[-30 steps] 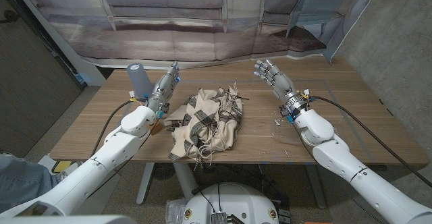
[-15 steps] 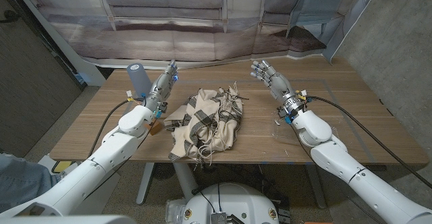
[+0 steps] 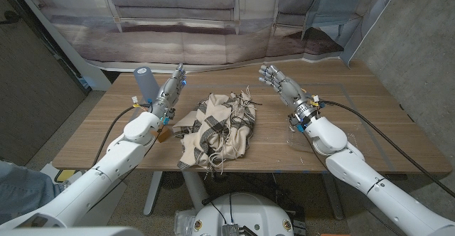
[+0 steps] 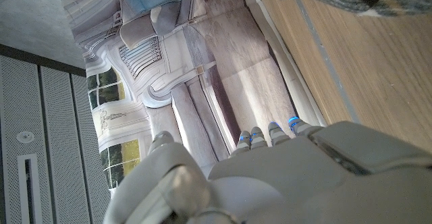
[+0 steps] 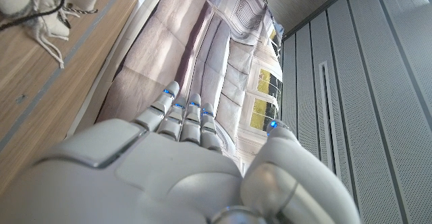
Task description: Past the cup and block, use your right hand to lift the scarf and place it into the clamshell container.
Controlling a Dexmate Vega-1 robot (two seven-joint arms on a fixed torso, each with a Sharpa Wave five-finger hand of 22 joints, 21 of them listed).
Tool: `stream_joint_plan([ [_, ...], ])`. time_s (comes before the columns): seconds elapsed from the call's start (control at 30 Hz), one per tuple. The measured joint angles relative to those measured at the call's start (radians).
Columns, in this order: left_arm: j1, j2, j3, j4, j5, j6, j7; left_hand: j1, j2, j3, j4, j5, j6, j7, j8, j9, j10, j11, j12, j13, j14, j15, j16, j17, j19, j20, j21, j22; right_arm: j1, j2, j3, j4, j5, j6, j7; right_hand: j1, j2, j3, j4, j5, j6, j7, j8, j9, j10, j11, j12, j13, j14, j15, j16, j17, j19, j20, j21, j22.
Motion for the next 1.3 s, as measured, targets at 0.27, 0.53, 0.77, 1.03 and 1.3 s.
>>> stream_joint_plan([
  [0.27,0.011,0.008,-0.008,-0.009,-0.002,-0.003,0.0,0.005,0.003,-0.004,-0.004,0.0,0.0,0.0,0.0,0.0,0.0,0.0,0.0,0.0,0.0,0.0,0.0,0.0,0.0,0.0,0.0,0.0,0.0,-0.005,-0.012,-0.019,-0.019,-0.003,0.0,0.0,0.0,0.004,-0.004,0.0,0.002,-0.009,0.0,0.0,0.0,0.0,0.0,0.0,0.0,0.0,0.0,0.0,0.0,0.0,0.0,0.005],
  [0.53,0.019,0.02,-0.014,-0.029,0.001,-0.004,0.005,0.005,0.003,-0.004,-0.004,0.0,0.011,0.0,0.0,0.0,0.0,0.0,0.0,0.0,0.0,0.0,0.0,0.0,0.0,0.0,0.0,0.0,-0.003,-0.011,-0.017,-0.039,-0.045,-0.007,-0.003,0.005,0.005,0.004,-0.004,0.0,0.002,-0.009,0.0,0.0,0.0,0.0,0.0,0.0,0.0,0.0,0.0,0.0,0.0,0.0,-0.007,0.002],
  [0.77,0.023,0.023,-0.02,-0.04,0.006,-0.003,0.012,0.005,0.003,-0.004,-0.004,0.0,0.011,0.0,0.0,0.0,0.005,0.006,0.0,0.0,0.0,0.0,0.0,0.0,0.0,0.0,0.0,0.0,-0.011,-0.023,-0.018,-0.066,-0.079,-0.013,-0.019,0.005,0.005,0.001,-0.007,0.0,0.002,-0.009,0.0,0.0,0.0,0.0,0.0,0.0,0.0,0.0,0.0,0.0,0.0,0.0,-0.011,0.002],
  [1.03,0.033,0.025,-0.025,-0.051,0.009,-0.006,0.019,0.005,0.003,-0.004,-0.004,0.0,0.011,0.0,0.0,0.0,0.005,0.006,0.0,0.0,0.0,0.0,0.0,0.0,0.0,0.0,0.0,0.0,-0.014,-0.028,-0.022,-0.078,-0.114,-0.015,-0.033,0.005,0.005,0.003,-0.012,0.0,-0.002,-0.012,0.0,0.0,0.0,0.0,-0.005,0.0,0.0,0.0,0.0,0.0,-0.004,0.004,-0.015,0.002],
  [1.3,0.038,0.026,-0.028,-0.054,0.01,-0.012,0.02,0.005,0.003,-0.008,0.001,0.0,0.011,0.0,0.0,0.0,0.005,0.006,0.0,0.0,0.0,0.0,0.0,0.0,0.0,0.0,0.0,0.0,-0.019,-0.03,-0.024,-0.091,-0.163,-0.016,-0.057,0.009,0.009,0.004,-0.013,-0.004,-0.002,-0.012,0.0,0.0,0.0,0.0,-0.008,0.0,0.0,0.0,0.0,0.0,-0.004,0.004,-0.019,0.002],
])
